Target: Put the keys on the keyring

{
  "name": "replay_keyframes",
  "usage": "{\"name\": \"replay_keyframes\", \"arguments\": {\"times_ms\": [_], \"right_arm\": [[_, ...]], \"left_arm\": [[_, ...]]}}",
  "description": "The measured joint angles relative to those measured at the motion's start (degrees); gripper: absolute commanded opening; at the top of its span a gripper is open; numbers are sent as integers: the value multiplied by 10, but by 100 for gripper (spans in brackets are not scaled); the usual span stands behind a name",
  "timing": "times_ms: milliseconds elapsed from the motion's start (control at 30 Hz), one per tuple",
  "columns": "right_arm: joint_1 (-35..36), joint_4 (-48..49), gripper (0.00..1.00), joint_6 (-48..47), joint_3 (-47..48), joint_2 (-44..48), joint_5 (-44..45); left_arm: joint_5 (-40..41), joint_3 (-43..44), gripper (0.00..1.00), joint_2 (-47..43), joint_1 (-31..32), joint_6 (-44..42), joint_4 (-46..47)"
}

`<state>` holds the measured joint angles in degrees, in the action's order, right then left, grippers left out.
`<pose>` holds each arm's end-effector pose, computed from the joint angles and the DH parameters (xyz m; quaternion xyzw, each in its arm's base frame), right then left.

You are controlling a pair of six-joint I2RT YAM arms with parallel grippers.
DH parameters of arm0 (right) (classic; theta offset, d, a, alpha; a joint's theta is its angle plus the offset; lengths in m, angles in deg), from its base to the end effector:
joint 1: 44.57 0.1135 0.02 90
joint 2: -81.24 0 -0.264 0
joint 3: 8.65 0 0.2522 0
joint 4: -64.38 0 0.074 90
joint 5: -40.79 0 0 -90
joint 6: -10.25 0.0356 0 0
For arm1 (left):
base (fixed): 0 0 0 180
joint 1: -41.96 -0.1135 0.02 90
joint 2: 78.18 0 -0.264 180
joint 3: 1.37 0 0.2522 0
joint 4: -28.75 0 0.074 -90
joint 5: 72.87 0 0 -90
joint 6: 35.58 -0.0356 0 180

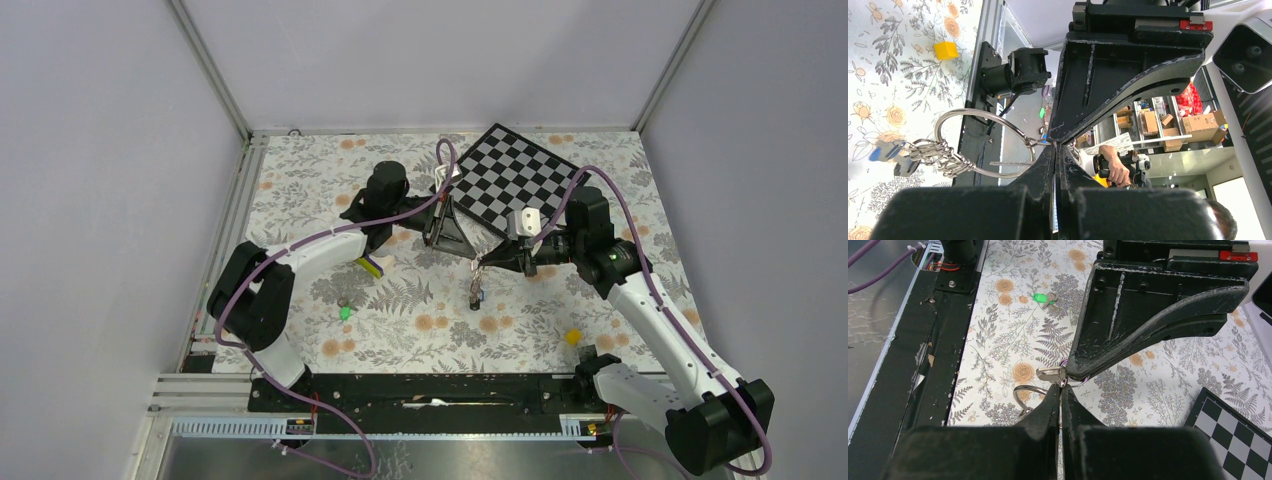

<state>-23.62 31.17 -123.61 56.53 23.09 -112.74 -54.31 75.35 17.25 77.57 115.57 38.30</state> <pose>0.1863 0.1054 0.3290 -0.6217 0.4602 0.3487 0.5292 0.2796 -0.2418 0.2818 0.2326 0.6865 -0.6887 0.0174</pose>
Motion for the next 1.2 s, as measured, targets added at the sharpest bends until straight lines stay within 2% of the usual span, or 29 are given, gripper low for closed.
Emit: {"name": "replay_keyframes", "arguments": {"times_ms": [1200], "right_arm": [[0, 34, 0, 35, -6, -9, 21]], "left_arm": [[5, -35, 0, 2, -1, 112, 112]]}}
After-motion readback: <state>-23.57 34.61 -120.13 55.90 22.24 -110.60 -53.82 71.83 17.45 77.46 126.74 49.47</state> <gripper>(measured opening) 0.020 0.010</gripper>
